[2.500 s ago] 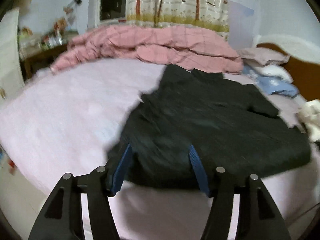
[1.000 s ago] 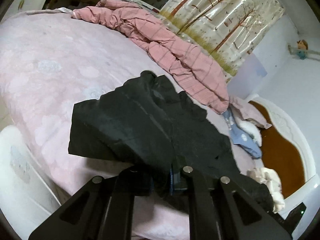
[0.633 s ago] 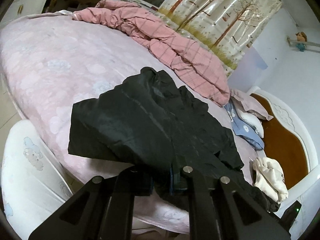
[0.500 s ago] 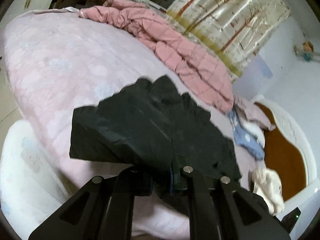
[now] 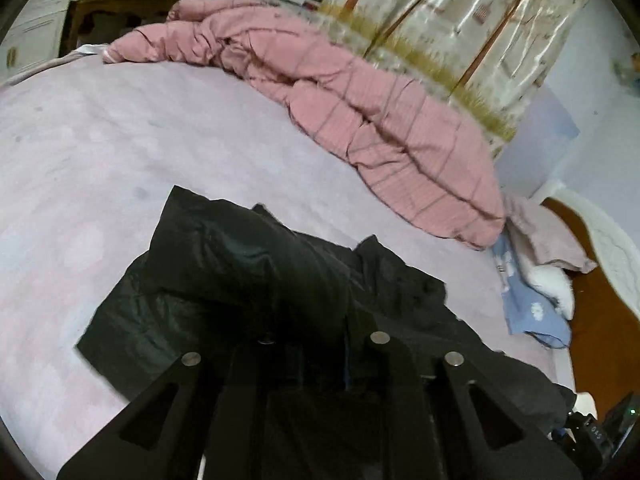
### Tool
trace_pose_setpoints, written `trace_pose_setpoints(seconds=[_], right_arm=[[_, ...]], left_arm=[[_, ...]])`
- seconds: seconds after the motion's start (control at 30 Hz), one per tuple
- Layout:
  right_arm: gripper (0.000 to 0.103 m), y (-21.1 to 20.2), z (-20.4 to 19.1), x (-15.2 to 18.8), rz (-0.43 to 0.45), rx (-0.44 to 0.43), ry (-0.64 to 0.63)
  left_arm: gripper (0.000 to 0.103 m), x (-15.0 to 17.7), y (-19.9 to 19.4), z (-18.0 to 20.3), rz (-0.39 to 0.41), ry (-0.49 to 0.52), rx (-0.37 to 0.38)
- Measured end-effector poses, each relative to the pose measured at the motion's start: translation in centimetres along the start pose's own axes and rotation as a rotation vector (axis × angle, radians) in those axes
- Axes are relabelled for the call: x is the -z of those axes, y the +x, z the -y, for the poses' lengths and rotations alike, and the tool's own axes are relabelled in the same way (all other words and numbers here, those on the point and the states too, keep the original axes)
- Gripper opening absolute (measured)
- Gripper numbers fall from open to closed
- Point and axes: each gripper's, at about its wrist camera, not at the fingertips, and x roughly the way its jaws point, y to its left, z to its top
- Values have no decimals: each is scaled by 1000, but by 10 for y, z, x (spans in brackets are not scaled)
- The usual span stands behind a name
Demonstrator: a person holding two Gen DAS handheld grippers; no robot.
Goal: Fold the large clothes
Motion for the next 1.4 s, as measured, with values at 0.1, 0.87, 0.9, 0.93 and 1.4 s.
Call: trace_pose_setpoints(seconds=[0.1,0.87,0.9,0.93,1.4], right_arm=[[29,44,-2,-22,-42,41,-8],[75,106,-17,-57,167,170,-227],[76,96,-24,-52,162,172,-260],[76,90,-29,-49,151,171,-279],[83,139,-59,-22,133,331,-457]], left_arm=[[14,-13,37,9,-21,6,-68],[102,-19,50,36,253,293,-186],[102,-18,42,39,247,313,-203],[102,-17,34,42,237,330,-195],[102,-12,97,81,157,630,-169]])
